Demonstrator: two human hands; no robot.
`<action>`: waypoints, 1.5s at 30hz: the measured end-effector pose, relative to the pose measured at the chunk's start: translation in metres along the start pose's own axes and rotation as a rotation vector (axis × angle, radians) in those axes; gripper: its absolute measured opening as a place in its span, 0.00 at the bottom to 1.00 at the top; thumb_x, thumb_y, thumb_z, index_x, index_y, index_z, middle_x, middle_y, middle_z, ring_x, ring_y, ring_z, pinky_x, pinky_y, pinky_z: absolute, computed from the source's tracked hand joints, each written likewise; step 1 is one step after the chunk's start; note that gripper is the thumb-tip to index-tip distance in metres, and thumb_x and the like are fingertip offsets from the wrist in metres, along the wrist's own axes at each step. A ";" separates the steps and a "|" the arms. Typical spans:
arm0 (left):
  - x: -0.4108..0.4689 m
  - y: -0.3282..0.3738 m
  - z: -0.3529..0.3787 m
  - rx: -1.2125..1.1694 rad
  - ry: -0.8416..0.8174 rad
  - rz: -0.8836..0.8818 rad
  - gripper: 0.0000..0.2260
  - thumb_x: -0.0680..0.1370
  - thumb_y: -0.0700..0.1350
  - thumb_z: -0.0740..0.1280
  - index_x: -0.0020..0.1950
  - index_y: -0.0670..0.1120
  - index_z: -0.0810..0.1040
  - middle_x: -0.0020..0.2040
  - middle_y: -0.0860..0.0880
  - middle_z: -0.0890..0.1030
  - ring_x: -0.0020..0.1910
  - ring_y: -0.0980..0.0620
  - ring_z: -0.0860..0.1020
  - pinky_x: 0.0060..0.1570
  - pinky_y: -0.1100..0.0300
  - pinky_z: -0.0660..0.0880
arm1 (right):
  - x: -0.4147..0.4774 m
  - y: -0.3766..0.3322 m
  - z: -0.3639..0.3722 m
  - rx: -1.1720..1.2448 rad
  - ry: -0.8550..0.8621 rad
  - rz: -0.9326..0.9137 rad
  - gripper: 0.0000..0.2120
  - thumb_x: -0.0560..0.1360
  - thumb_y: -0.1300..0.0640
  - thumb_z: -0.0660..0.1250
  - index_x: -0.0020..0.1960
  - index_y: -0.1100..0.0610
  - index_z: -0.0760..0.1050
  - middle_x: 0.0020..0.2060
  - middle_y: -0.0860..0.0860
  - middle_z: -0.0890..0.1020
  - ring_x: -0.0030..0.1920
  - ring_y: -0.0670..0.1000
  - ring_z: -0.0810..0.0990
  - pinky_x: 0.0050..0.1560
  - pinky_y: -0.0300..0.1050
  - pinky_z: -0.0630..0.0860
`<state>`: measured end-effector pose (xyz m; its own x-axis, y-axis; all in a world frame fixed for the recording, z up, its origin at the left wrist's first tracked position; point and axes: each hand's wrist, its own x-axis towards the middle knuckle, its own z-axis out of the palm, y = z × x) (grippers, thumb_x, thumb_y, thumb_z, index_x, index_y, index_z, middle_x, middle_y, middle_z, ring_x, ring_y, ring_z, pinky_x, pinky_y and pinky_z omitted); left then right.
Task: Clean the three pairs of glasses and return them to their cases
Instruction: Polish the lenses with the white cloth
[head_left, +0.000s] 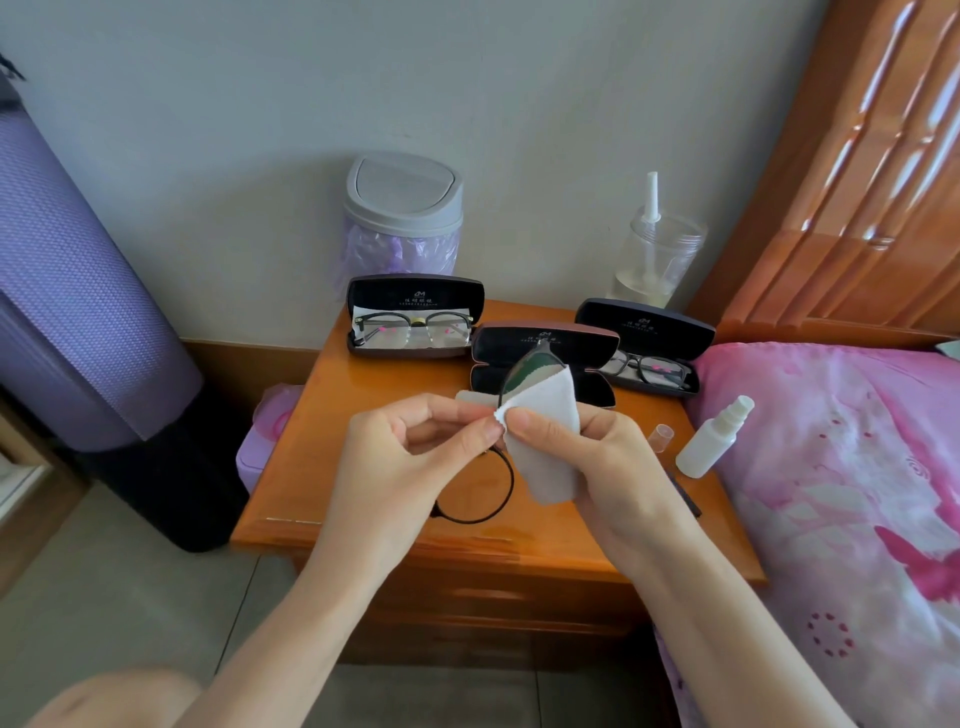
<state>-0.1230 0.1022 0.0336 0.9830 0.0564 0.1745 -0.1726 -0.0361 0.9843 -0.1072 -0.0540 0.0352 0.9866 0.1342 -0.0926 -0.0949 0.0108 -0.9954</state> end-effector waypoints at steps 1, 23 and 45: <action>0.000 0.000 0.000 0.018 -0.005 0.005 0.04 0.70 0.42 0.73 0.42 0.50 0.83 0.39 0.57 0.85 0.40 0.62 0.83 0.37 0.75 0.74 | 0.001 0.001 0.001 0.016 -0.004 -0.003 0.17 0.66 0.50 0.73 0.49 0.62 0.83 0.45 0.58 0.84 0.44 0.52 0.81 0.43 0.41 0.76; -0.001 -0.001 0.002 -0.014 -0.027 0.022 0.03 0.71 0.41 0.72 0.42 0.47 0.83 0.37 0.54 0.86 0.40 0.60 0.83 0.40 0.73 0.75 | 0.010 -0.012 0.013 0.287 0.162 -0.035 0.12 0.67 0.51 0.70 0.45 0.58 0.83 0.37 0.49 0.83 0.40 0.47 0.80 0.41 0.41 0.76; 0.000 -0.002 0.000 0.024 -0.027 0.029 0.03 0.71 0.42 0.72 0.43 0.47 0.84 0.38 0.54 0.86 0.41 0.59 0.83 0.41 0.71 0.76 | 0.004 -0.010 0.006 0.042 0.076 -0.005 0.17 0.65 0.51 0.73 0.48 0.61 0.84 0.45 0.58 0.85 0.47 0.56 0.82 0.46 0.45 0.77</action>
<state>-0.1227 0.1024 0.0314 0.9790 0.0283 0.2019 -0.1999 -0.0617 0.9779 -0.1031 -0.0472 0.0449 0.9942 0.0588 -0.0903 -0.0934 0.0530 -0.9942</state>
